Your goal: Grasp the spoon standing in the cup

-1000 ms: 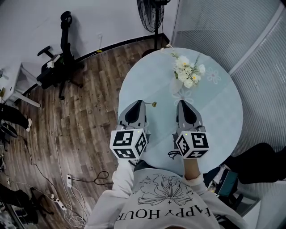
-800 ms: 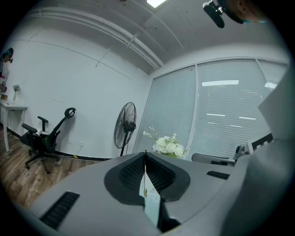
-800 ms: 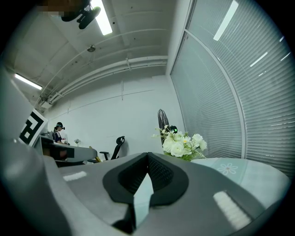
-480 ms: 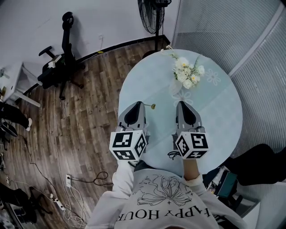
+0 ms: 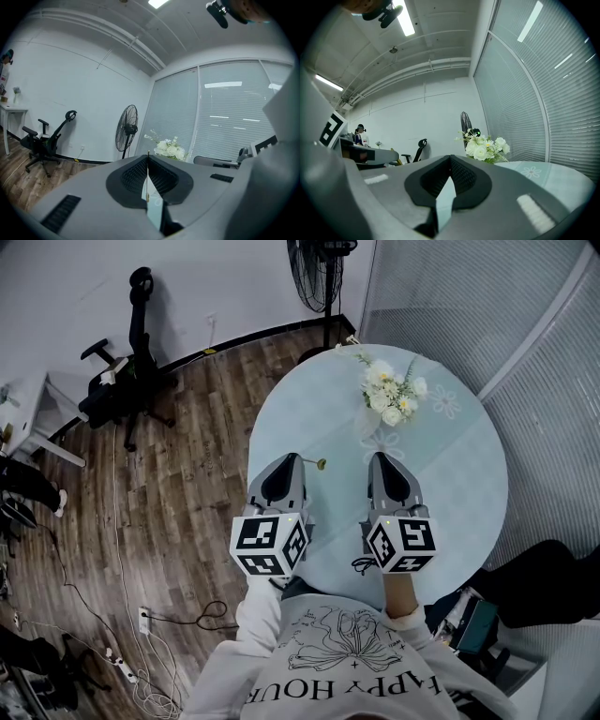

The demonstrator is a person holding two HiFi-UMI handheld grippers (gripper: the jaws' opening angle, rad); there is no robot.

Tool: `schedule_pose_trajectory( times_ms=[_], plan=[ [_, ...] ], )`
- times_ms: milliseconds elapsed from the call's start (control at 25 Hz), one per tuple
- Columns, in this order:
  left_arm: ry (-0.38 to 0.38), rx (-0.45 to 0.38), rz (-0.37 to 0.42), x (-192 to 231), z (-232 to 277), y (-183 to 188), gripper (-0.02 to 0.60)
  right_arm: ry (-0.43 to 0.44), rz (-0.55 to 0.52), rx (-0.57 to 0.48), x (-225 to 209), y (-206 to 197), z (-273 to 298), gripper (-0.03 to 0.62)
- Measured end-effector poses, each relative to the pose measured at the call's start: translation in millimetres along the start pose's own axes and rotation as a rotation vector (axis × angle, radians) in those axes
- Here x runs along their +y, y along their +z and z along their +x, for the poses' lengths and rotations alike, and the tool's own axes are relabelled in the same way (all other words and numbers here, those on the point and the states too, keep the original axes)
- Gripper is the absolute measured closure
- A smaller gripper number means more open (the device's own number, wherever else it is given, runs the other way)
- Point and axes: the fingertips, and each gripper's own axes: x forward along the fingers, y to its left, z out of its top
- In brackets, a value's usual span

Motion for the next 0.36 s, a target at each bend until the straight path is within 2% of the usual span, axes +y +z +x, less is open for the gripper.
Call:
schedule_pose_trajectory(
  times_ms=[360],
  plan=[
    [-0.003,-0.004,-0.002,0.8,0.0,3.0,0.569,0.0,-0.003,0.001,1.6,0.9,1.1,0.583]
  ],
)
